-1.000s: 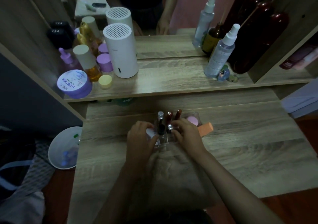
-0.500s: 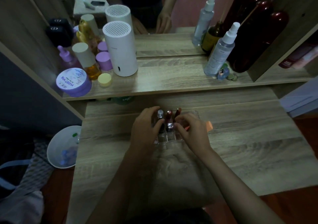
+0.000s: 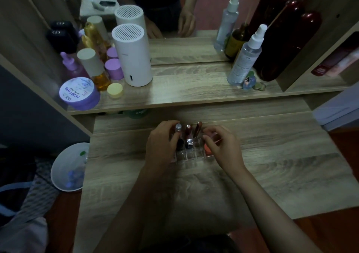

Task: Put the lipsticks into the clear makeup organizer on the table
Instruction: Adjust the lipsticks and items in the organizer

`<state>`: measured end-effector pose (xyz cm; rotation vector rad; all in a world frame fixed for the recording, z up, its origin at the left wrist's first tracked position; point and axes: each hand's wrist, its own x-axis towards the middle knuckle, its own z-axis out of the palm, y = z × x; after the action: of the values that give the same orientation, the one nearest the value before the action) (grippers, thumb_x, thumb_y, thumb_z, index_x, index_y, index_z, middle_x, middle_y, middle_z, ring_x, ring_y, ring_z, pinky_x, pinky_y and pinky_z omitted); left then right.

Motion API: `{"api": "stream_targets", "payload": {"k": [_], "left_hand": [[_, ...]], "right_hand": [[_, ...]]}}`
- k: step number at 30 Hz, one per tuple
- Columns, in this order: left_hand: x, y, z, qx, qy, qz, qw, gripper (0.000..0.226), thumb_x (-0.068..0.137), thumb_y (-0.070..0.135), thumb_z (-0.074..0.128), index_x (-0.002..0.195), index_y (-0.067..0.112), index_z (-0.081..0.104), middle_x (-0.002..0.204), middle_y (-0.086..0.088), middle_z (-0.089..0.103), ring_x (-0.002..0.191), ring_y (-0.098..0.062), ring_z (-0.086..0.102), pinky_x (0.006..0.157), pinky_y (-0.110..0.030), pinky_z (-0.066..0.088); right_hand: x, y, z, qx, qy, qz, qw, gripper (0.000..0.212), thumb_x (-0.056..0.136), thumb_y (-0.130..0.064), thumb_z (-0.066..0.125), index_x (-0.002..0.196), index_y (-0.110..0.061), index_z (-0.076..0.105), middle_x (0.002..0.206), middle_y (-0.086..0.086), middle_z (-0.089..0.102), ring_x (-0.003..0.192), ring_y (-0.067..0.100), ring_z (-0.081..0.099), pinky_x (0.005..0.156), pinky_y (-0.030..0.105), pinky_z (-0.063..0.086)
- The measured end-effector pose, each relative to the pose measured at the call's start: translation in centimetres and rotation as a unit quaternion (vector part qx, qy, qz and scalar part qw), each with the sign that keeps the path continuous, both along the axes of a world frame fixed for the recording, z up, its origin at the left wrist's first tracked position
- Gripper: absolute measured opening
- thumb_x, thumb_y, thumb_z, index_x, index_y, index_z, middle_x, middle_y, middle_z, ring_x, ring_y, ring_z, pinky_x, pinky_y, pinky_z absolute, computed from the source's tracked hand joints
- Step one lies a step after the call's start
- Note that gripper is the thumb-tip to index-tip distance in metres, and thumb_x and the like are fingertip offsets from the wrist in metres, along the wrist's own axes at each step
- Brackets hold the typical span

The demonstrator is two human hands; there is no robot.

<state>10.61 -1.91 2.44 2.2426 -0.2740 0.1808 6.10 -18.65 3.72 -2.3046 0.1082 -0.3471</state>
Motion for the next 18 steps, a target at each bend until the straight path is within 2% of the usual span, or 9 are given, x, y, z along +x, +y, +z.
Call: {"api": "stream_targets", "payload": {"k": [2, 7, 10, 13, 15, 18], "left_hand": [[0.0, 0.0, -0.1, -0.004, 0.002, -0.002, 1.0, 0.026, 0.081, 0.008, 0.064, 0.107, 0.009, 0.065, 0.104, -0.01, 0.069, 0.093, -0.024, 0.064, 0.082, -0.037, 0.052], [0.0, 0.0, -0.3, -0.006, 0.007, -0.006, 1.0, 0.028, 0.08, 0.008, 0.064, 0.108, 0.007, 0.064, 0.105, -0.012, 0.068, 0.094, -0.024, 0.064, 0.084, -0.036, 0.051], [0.0, 0.0, -0.5, -0.001, 0.012, -0.003, 1.0, 0.027, 0.08, 0.008, 0.065, 0.107, 0.007, 0.064, 0.105, -0.012, 0.067, 0.093, -0.025, 0.063, 0.083, -0.034, 0.05], [0.0, 0.0, -0.7, -0.003, 0.017, -0.006, 1.0, 0.03, 0.079, 0.009, 0.066, 0.108, 0.007, 0.063, 0.106, -0.012, 0.066, 0.095, -0.025, 0.063, 0.084, -0.033, 0.048], [0.0, 0.1, -0.6, -0.008, 0.022, -0.011, 1.0, 0.035, 0.078, 0.009, 0.068, 0.112, 0.007, 0.061, 0.109, -0.012, 0.065, 0.099, -0.025, 0.062, 0.087, -0.032, 0.047], [-0.2, 1.0, -0.8, -0.006, 0.019, -0.011, 1.0, 0.048, 0.077, 0.012, 0.07, 0.122, 0.006, 0.054, 0.121, -0.014, 0.059, 0.112, -0.024, 0.054, 0.094, -0.03, 0.041]], "right_hand": [[-0.1, -0.1, 0.0, 0.008, 0.002, -0.005, 1.0, 0.009, 0.078, -0.006, 0.07, 0.085, -0.01, 0.068, 0.084, 0.008, 0.069, 0.071, 0.021, 0.062, 0.066, 0.048, 0.054], [-0.2, -0.9, 0.4, 0.014, -0.008, -0.014, 1.0, 0.012, 0.079, -0.006, 0.069, 0.09, -0.01, 0.067, 0.084, 0.007, 0.068, 0.073, 0.016, 0.06, 0.065, 0.029, 0.051], [-0.1, -1.7, 0.7, 0.025, -0.023, -0.032, 0.999, 0.014, 0.08, -0.005, 0.068, 0.091, -0.012, 0.067, 0.085, 0.006, 0.067, 0.075, 0.016, 0.061, 0.066, 0.022, 0.047], [-0.1, -2.7, 0.8, 0.035, -0.035, -0.047, 0.998, 0.015, 0.08, -0.005, 0.068, 0.093, -0.013, 0.067, 0.085, 0.007, 0.069, 0.075, 0.017, 0.063, 0.066, 0.024, 0.049], [-0.1, -3.4, 0.8, 0.038, -0.043, -0.06, 0.997, 0.015, 0.082, -0.009, 0.067, 0.095, -0.015, 0.067, 0.085, 0.003, 0.068, 0.076, 0.015, 0.063, 0.067, 0.024, 0.05], [-0.2, -4.8, 0.4, 0.056, -0.06, -0.092, 0.992, 0.015, 0.087, -0.013, 0.061, 0.097, -0.023, 0.065, 0.086, -0.005, 0.066, 0.076, 0.008, 0.061, 0.07, 0.013, 0.047]]}}
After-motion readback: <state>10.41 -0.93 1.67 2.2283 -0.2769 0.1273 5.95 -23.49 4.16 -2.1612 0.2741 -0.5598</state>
